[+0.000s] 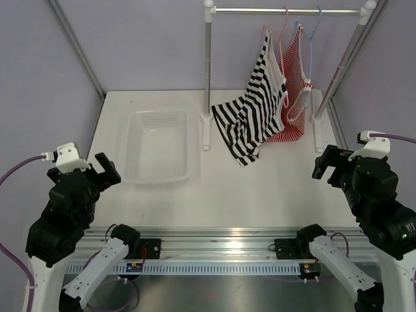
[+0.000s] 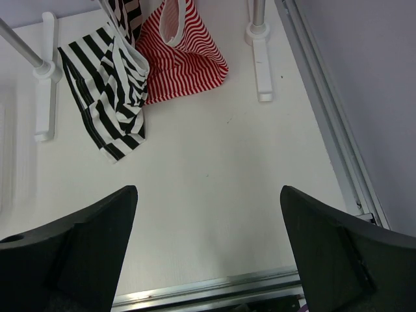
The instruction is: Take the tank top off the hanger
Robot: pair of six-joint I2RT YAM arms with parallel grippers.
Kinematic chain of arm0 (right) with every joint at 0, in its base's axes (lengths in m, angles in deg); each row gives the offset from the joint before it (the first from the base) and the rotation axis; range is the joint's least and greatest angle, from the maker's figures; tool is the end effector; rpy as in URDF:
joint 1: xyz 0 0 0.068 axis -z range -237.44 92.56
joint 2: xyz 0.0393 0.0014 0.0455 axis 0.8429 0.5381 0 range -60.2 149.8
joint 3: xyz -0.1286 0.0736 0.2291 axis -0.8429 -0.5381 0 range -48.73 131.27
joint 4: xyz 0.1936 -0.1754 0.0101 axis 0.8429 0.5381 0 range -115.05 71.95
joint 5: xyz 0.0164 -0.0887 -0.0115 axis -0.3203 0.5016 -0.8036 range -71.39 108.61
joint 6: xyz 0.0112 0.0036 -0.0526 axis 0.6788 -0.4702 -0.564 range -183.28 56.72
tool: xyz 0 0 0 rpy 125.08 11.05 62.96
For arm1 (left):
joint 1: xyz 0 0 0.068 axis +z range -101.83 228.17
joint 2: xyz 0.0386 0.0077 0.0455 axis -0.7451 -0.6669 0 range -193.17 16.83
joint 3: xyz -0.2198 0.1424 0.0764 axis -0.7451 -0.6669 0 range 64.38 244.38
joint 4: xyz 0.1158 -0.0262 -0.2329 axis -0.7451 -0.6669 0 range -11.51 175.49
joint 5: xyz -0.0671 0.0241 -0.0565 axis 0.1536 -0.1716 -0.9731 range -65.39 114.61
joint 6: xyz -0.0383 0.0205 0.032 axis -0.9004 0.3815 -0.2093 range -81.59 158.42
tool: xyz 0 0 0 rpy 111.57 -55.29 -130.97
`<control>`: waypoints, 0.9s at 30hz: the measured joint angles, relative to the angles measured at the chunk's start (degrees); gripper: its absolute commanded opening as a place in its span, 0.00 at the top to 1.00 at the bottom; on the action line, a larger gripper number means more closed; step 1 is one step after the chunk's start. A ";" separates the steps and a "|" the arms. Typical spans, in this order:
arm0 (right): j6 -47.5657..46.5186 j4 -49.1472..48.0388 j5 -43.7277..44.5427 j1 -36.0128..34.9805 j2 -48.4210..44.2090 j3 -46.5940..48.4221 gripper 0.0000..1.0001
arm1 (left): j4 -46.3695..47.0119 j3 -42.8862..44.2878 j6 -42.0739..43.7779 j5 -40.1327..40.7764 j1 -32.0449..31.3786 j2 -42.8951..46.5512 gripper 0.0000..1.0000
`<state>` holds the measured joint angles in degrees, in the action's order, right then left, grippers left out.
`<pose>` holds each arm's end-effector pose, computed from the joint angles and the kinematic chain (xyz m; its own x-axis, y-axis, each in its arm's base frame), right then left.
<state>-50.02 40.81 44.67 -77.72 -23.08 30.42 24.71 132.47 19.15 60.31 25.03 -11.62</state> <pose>0.0506 0.0020 0.4386 -0.3539 0.0889 -0.9311 0.1509 0.9879 0.0370 0.0396 0.0056 0.4046 -0.2530 -0.1833 -0.9499 -0.2806 0.9536 -0.1092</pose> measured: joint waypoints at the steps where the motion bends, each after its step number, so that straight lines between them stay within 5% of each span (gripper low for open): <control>1: -0.02 -0.02 -0.07 0.00 0.00 0.00 0.01 | 0.09 0.00 0.00 -0.02 0.00 0.02 0.01; 13: -1.22 -4.68 -4.85 -0.04 6.54 6.01 0.01 | 0.48 0.00 0.04 -2.32 0.00 0.00 0.01; 27: -8.39 -11.61 -13.42 1.09 45.05 41.83 0.15 | 0.70 -1.73 -0.02 -8.39 0.00 -0.13 0.01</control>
<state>-58.42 29.21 31.25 -76.62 21.97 72.25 25.41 130.75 19.13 51.92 25.03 -11.75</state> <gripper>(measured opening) 0.879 0.988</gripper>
